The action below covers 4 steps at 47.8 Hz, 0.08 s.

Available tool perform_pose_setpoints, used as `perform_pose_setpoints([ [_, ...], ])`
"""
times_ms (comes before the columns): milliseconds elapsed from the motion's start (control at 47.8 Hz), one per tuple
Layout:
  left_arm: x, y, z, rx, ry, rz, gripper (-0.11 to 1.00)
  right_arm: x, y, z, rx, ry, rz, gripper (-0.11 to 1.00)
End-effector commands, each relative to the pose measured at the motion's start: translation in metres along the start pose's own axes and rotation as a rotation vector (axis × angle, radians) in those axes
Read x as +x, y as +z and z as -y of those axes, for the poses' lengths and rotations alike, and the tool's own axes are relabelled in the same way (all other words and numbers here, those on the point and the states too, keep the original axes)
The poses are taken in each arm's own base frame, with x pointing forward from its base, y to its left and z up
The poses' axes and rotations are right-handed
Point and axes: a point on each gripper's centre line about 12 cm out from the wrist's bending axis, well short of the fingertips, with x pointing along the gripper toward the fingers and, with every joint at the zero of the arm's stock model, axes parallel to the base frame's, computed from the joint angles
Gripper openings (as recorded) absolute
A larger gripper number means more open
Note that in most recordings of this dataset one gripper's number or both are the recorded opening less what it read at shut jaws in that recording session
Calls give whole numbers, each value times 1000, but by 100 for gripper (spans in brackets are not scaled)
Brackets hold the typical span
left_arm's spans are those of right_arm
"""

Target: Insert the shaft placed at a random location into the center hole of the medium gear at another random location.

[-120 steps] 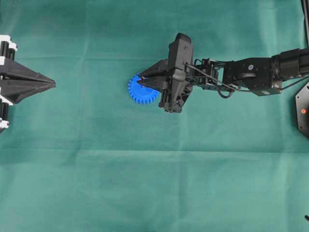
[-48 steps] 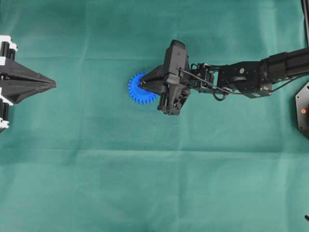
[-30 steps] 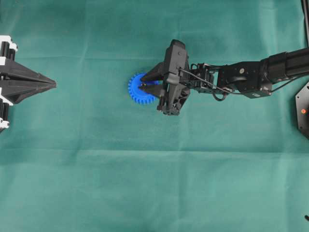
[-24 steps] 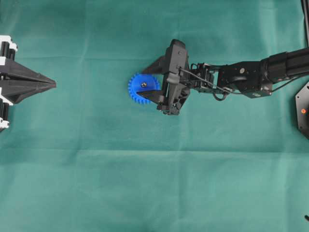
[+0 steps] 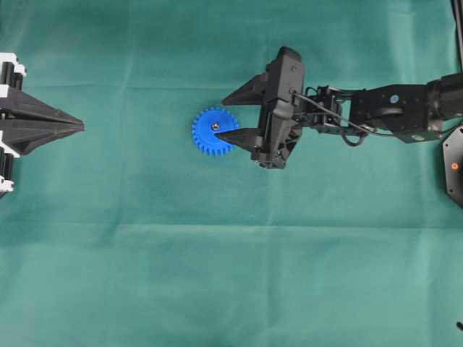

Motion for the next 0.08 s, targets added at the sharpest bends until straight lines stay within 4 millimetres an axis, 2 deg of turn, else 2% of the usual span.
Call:
perform_pose_setpoints([
  [0, 2, 11, -1, 3, 3, 31, 0, -6, 11, -1, 17, 4, 21, 79],
  [63, 2, 11, 0, 2, 1, 31, 0, -6, 7, -1, 17, 3, -5, 79],
])
